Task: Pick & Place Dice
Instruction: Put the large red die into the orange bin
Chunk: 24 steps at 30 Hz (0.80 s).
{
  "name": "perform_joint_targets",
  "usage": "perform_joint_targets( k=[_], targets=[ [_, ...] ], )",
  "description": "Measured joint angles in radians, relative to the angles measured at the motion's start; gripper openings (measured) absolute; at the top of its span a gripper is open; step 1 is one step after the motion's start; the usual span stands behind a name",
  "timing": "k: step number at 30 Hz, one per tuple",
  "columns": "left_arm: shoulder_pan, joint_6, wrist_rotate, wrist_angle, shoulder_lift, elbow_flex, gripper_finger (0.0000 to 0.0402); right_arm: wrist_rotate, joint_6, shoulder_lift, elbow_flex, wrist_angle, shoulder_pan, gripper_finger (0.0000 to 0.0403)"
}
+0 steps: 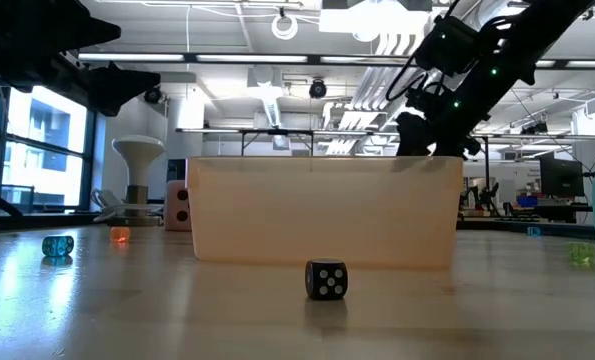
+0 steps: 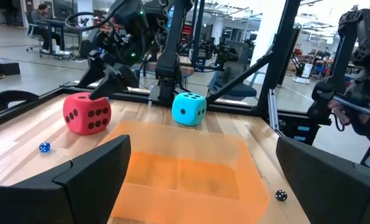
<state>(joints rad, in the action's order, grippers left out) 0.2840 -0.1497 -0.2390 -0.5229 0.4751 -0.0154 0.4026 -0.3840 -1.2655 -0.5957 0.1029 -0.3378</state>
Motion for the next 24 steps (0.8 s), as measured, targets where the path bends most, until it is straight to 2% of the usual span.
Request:
perform_joint_targets(
  k=[6, 24],
  targets=[
    [0.000, 0.000, 0.000, 0.005, 0.000, 0.000, 0.0391, 0.030, 0.098, 0.000, 0.000, 0.005, -0.001, 0.0400],
    [0.000, 0.000, 0.000, 0.008, 0.000, 0.000, 0.0391, -0.017, 0.072, 0.000, 0.000, 0.064, -0.054, 0.0400]
  ],
)
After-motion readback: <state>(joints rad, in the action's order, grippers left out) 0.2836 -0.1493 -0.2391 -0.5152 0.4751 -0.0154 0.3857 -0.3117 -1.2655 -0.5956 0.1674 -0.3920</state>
